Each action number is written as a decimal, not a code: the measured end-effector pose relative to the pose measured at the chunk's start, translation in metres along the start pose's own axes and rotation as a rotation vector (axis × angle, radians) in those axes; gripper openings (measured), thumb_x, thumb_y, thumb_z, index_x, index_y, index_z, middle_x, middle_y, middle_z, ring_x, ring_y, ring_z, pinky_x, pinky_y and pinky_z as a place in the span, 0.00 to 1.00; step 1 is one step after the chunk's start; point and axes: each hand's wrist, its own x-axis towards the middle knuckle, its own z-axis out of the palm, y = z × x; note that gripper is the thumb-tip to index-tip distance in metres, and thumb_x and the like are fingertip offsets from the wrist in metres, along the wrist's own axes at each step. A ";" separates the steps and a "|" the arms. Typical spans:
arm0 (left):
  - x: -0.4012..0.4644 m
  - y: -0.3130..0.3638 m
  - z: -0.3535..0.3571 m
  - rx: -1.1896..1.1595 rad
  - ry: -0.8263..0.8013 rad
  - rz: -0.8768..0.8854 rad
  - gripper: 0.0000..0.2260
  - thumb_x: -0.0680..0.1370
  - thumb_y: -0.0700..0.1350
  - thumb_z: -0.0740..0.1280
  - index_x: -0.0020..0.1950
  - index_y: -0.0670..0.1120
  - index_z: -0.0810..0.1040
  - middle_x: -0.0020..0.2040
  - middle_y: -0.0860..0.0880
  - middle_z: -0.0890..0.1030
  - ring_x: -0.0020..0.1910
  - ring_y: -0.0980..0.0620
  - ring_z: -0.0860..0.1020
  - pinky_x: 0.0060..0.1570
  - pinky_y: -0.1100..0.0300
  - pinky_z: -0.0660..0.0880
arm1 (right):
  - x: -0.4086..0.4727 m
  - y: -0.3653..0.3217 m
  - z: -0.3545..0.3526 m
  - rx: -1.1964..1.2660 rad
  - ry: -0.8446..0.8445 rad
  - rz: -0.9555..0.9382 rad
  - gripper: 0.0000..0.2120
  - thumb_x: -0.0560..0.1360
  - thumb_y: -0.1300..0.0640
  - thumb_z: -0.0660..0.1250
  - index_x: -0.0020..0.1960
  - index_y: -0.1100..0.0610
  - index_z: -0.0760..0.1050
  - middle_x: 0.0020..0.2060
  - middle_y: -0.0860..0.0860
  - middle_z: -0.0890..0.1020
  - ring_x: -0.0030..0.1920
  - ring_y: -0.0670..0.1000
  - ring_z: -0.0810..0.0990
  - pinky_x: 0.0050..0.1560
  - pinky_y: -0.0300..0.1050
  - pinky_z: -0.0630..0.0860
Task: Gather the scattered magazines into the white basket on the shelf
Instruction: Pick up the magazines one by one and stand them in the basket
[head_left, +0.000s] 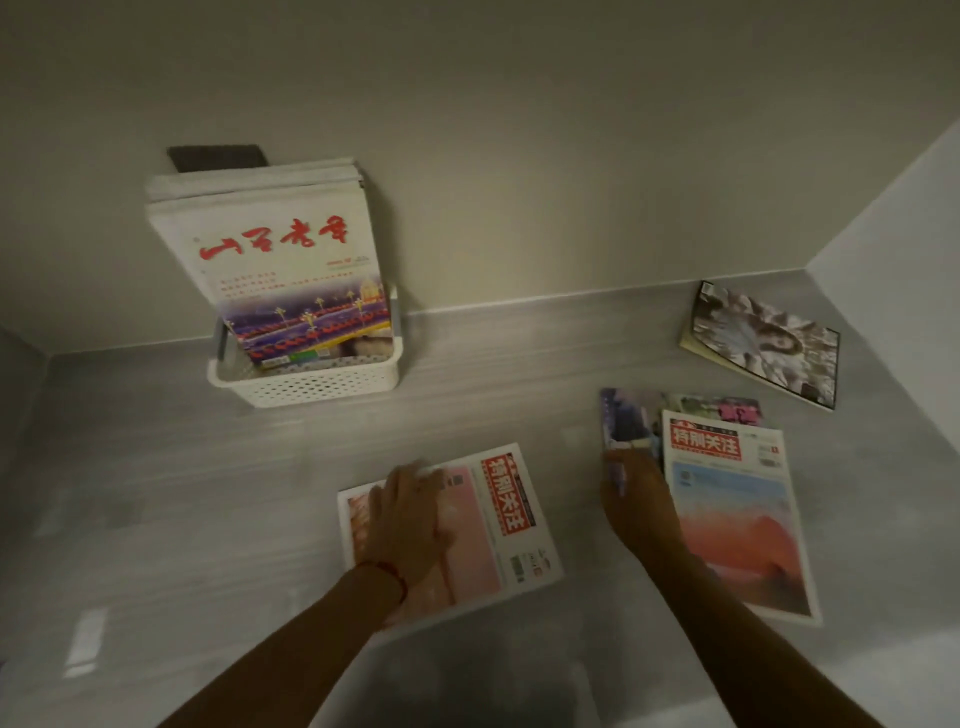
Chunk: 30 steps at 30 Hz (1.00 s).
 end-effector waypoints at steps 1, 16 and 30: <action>0.000 0.002 0.000 0.029 0.007 -0.024 0.37 0.68 0.59 0.72 0.74 0.54 0.63 0.75 0.48 0.64 0.74 0.43 0.62 0.74 0.44 0.60 | -0.001 0.010 -0.007 0.002 0.009 0.008 0.12 0.77 0.64 0.64 0.60 0.60 0.77 0.61 0.59 0.79 0.62 0.59 0.77 0.63 0.51 0.73; -0.005 0.013 -0.065 -0.563 0.119 -0.031 0.06 0.82 0.48 0.63 0.55 0.58 0.77 0.51 0.60 0.83 0.49 0.64 0.81 0.48 0.70 0.76 | -0.021 -0.012 0.015 0.492 -0.313 0.077 0.13 0.78 0.52 0.67 0.60 0.48 0.70 0.50 0.46 0.81 0.45 0.48 0.84 0.35 0.37 0.79; -0.036 -0.050 -0.204 -0.940 0.558 -0.053 0.12 0.83 0.52 0.61 0.64 0.50 0.77 0.60 0.50 0.82 0.55 0.57 0.81 0.52 0.60 0.80 | 0.050 -0.229 -0.021 0.674 -0.261 -0.360 0.04 0.79 0.57 0.65 0.53 0.53 0.78 0.34 0.43 0.85 0.28 0.46 0.80 0.29 0.38 0.76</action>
